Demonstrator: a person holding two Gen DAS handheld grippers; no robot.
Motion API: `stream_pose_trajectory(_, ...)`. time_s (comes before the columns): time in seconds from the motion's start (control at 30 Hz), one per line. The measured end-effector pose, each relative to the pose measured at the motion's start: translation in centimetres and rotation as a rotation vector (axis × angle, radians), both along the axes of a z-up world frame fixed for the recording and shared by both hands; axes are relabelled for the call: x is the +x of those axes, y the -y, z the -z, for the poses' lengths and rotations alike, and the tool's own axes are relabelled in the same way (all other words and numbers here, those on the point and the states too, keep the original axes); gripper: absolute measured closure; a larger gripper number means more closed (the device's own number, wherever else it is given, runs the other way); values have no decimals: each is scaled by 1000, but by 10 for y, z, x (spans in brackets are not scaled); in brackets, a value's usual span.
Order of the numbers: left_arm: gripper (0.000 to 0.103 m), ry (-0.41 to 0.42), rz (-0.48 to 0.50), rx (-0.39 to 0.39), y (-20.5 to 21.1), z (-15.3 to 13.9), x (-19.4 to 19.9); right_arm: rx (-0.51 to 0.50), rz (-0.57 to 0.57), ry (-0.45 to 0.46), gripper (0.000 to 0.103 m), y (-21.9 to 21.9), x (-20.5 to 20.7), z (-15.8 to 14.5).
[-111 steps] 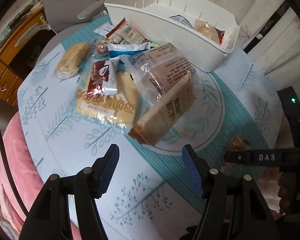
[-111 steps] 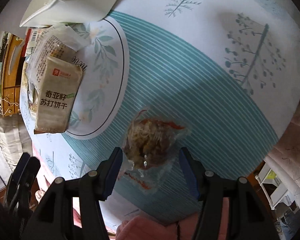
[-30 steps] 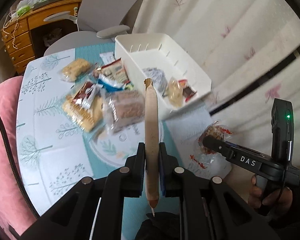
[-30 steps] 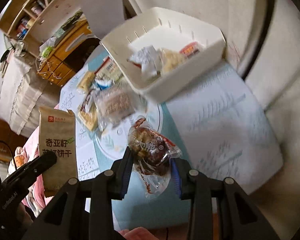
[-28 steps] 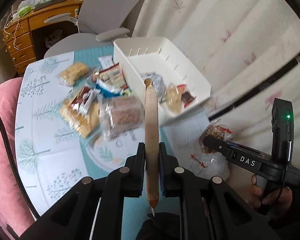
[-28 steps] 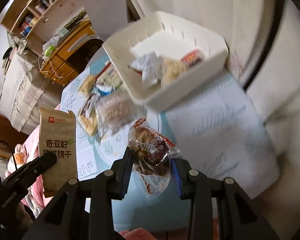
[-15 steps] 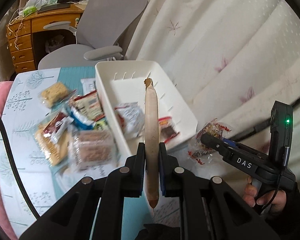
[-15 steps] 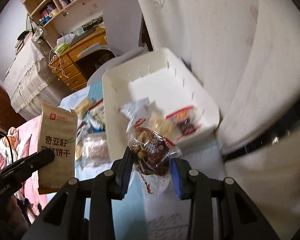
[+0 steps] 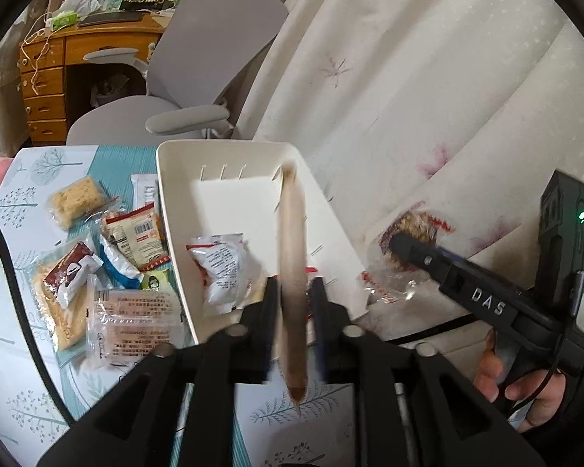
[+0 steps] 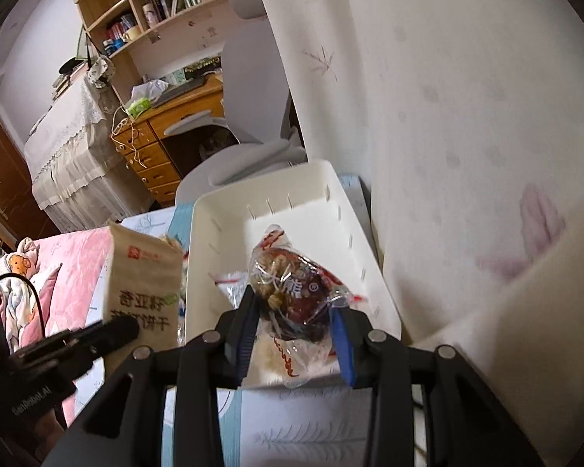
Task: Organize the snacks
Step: 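Open both tools over the white basket, dropping the stick and brown snack, then withdraw both tools from the basket toward the snacks on the cloth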
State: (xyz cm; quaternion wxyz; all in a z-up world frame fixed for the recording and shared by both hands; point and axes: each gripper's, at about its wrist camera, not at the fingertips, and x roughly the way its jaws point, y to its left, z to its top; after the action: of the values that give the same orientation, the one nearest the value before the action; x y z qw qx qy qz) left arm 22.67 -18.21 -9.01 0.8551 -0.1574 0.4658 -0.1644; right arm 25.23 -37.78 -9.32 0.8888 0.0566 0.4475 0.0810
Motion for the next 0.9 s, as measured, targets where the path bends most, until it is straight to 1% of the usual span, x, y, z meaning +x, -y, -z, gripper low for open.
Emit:
stream_pose_trajectory(0.03, 73, -2, -13, 19, 1, 0, 0, -6, 5, -2, 66, 0, 1, 1)
stream_pose_trajectory(0.07, 71, -2, -21, 29, 2, 0, -1, -17, 11, -18, 62, 1, 5, 4)
stream_pose_trajectory(0.1, 66, -4, -24, 32, 1, 0, -1, -13, 10, -30, 58, 1, 6, 6)
stream_pose_trajectory(0.13, 60, -16, -30, 37, 0, 1, -1, 3, 7, -39, 56, 2, 8, 8)
stream_pose_trajectory(0.17, 49, -23, -34, 40, -2, 1, -2, 20, 7, -45, 54, 4, 9, 9)
stream_pose_trajectory(0.2, 47, -29, -41, 47, -4, 1, -3, 32, 12, -51, 53, 5, 10, 10)
stream_pose_trajectory(0.37, 45, -49, -54, 70, -13, 3, -11, 52, 14, -73, 52, 3, 7, 18)
stream_pose_trajectory(0.63, 43, -98, -62, 79, -31, 18, -30, 85, 17, -122, 52, -9, -4, 30)
stream_pose_trajectory(0.9, 42, -142, -68, 85, -63, 30, -56, 114, 30, -207, 52, -27, -28, 52)
